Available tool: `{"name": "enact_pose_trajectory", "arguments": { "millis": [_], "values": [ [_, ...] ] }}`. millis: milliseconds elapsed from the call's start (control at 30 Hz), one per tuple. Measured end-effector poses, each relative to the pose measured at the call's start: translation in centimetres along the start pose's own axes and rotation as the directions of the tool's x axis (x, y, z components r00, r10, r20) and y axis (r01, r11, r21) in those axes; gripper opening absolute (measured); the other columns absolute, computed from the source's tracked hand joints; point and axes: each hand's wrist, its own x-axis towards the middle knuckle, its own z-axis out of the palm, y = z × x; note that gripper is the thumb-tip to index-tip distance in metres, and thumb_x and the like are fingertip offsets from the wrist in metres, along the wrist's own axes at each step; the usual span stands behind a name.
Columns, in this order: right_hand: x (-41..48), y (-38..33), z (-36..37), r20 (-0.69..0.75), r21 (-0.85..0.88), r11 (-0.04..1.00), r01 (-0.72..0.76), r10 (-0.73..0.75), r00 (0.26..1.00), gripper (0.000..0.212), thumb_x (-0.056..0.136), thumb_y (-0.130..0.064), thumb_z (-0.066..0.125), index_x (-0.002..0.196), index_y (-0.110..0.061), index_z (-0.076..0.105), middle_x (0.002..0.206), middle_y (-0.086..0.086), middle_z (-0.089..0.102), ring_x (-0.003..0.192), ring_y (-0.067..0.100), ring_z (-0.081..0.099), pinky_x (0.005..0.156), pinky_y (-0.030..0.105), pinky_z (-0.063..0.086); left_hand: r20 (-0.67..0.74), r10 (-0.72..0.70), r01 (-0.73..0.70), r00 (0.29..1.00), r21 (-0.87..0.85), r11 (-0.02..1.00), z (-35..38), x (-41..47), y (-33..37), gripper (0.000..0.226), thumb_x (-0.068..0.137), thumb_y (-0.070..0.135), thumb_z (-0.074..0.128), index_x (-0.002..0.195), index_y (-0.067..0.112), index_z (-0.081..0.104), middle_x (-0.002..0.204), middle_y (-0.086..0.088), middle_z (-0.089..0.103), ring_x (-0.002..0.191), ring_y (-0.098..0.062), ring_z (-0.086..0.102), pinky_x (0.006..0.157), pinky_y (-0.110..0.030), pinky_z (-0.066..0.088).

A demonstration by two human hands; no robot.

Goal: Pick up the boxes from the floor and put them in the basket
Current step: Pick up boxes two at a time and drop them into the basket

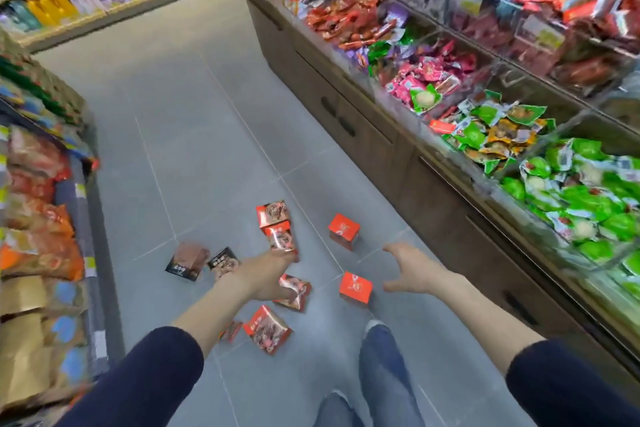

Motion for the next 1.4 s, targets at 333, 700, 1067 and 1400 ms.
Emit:
{"name": "enact_pose_trajectory", "arguments": {
  "millis": [333, 700, 1067, 1400],
  "values": [
    [20.1, 11.9, 13.3, 0.016, 0.013, 0.999, -0.048, 0.048, 0.999, 0.079, 0.075, -0.026, 0.073, 0.141, -0.006, 0.033, 0.147, 0.014, 0.037, 0.136, 0.026, 0.035, 0.110, 0.028, 0.027, 0.047, 0.135, -0.137, 0.990, 0.038, 0.990, 15.0, 25.9, -3.5, 0.074, 0.084, 0.042, 0.062, 0.144, 0.013, 0.028, 0.144, -0.010, 0.039, 0.133, -0.026, 0.038, 0.106, -0.036, 0.035],
    [35.7, 22.5, 29.7, 0.108, 0.001, 0.998, -0.069, 0.069, 0.992, 0.088, 0.077, -0.032, 0.072, 0.145, -0.005, 0.025, 0.151, 0.013, 0.029, 0.140, 0.024, 0.027, 0.109, 0.024, 0.019, 0.018, 0.301, -0.300, 0.953, 0.158, 0.941, 34.9, 44.7, -4.3, 0.107, 0.064, 0.046, 0.079, 0.145, 0.012, 0.019, 0.148, -0.006, 0.028, 0.136, -0.024, 0.031, 0.109, -0.037, 0.032],
    [39.2, 23.8, 32.7, 0.110, -0.008, 1.000, -0.025, 0.026, 0.994, 0.091, 0.055, -0.048, 0.085, 0.128, -0.010, 0.046, 0.127, 0.009, 0.054, 0.117, 0.026, 0.051, 0.098, 0.032, 0.042, -0.097, 0.284, -0.295, 0.954, -0.116, 0.948, 37.8, 48.9, -4.0, 0.089, 0.054, 0.044, 0.083, 0.125, 0.011, 0.041, 0.116, -0.006, 0.049, 0.105, -0.024, 0.052, 0.086, -0.035, 0.047],
    [41.5, 22.7, 29.2, 0.013, -0.013, 1.000, 0.022, -0.022, 1.000, 0.089, 0.051, -0.049, 0.085, 0.121, -0.014, 0.044, 0.117, 0.003, 0.052, 0.107, 0.023, 0.052, 0.091, 0.035, 0.047, 0.092, 0.318, -0.302, 0.944, -0.153, 0.941, 28.5, 51.9, -3.9, 0.096, 0.051, 0.042, 0.089, 0.129, 0.014, 0.041, 0.120, -0.002, 0.048, 0.109, -0.017, 0.050, 0.094, -0.030, 0.045]
  ]
}}
